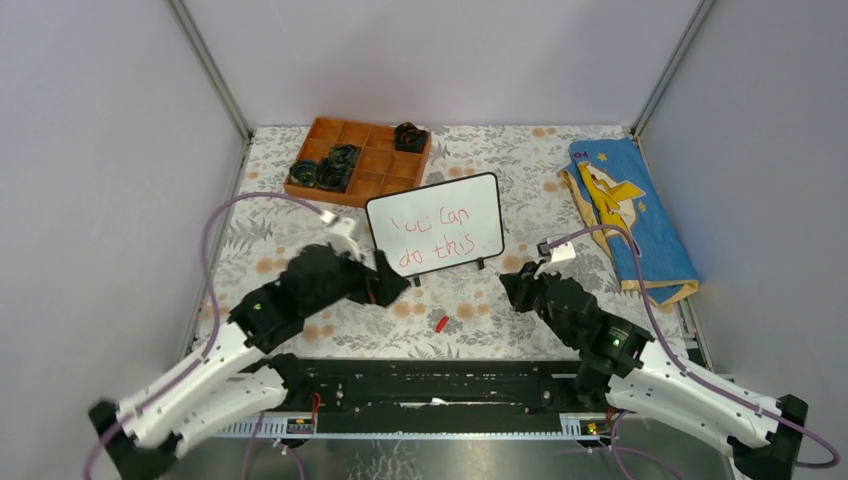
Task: Write a sentence on the whiteboard
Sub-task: Write a sentence on the whiteboard, then close the whiteboard marker at the center of the board.
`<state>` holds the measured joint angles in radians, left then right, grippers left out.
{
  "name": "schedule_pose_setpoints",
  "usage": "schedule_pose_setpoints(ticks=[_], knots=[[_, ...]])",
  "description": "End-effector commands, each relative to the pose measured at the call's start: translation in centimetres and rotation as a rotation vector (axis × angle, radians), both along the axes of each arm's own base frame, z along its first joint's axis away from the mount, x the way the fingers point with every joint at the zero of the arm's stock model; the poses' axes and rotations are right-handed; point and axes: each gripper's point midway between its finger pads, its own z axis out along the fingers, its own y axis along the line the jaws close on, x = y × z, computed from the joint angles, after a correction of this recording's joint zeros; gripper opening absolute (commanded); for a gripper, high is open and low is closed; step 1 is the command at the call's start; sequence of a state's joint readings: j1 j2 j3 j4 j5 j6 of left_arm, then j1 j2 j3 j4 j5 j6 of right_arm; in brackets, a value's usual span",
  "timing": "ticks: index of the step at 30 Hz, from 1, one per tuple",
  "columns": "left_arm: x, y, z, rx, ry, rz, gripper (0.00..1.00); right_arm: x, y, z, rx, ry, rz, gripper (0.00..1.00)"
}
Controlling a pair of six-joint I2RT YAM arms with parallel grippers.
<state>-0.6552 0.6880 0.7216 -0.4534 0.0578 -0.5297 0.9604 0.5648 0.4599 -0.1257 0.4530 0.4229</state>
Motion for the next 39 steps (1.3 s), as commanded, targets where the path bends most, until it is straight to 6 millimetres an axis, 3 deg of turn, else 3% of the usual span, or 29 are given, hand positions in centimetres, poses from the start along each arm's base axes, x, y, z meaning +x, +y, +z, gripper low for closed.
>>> schedule_pose_setpoints(ticks=[1,5,13,17,22,29,39], knots=[[-4.6,-5.2,-2.4,0.140,0.044,-0.112,0.99,0.1,-1.3,-1.3,-0.010,0.052,-0.077,0.00],[-6.5,-8.7,-5.0,0.350,0.045,-0.177,0.99,-0.2,-2.0,-1.4,-0.007,0.066,-0.102,0.00],[-6.5,-12.3,-9.9,0.474,0.090,-0.274,0.92,-0.9,-3.3,-1.1,0.025,0.068,-0.127,0.00],[-6.4,-13.4,-13.3,0.550,0.151,-0.311,0.79,-1.0,-3.7,-0.9,0.039,0.053,-0.135,0.00],[-5.3,-14.1,-15.9,0.544,0.232,-0.312,0.71,-1.1,-4.1,-0.8,0.039,0.048,-0.142,0.00],[-4.4,-14.8,-17.4,0.544,0.280,-0.346,0.63,-1.2,-4.7,0.2,0.083,0.007,-0.152,0.00],[-2.7,-14.0,-18.9,0.579,0.301,-0.328,0.51,-1.2,-5.1,1.0,0.096,-0.017,-0.158,0.00]])
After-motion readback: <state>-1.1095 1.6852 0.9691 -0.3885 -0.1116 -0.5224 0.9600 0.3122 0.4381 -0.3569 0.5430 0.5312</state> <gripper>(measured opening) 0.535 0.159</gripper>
